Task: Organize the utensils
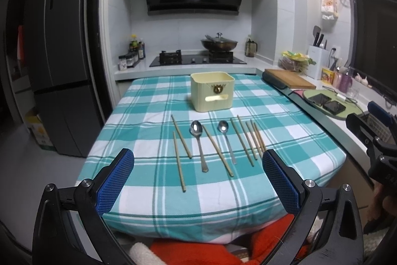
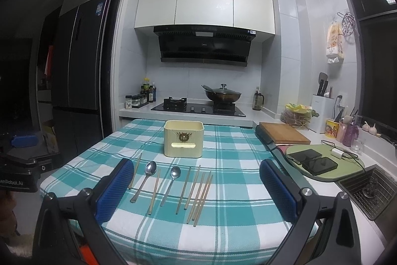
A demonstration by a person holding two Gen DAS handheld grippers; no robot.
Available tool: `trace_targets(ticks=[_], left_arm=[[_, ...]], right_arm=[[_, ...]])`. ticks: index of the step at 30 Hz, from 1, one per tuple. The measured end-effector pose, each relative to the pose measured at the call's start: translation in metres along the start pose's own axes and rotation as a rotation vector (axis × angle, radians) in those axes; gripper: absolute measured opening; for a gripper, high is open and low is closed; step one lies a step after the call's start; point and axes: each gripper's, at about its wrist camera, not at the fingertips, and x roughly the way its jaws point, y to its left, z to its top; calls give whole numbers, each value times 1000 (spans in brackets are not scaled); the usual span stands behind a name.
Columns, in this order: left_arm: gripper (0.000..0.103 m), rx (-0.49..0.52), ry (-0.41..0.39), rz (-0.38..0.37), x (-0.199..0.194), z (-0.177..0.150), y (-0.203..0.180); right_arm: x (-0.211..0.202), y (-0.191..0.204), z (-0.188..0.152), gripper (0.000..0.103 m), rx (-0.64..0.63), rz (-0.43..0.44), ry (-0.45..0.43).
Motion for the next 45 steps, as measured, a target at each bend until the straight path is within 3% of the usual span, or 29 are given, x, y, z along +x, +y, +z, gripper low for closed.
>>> trace_targets(ticks=[14,19,45], left_arm=[[103,-19,20,-24,6,0,5],[103,-31,9,-67,7,2,7],[103,-19,41,-101,35,7,-1]], right_arm=[[5,0,-1,103,-2,1,-1],[8,3,0,103,-5,0,3],[27,1,-2,103,20,-19,39]])
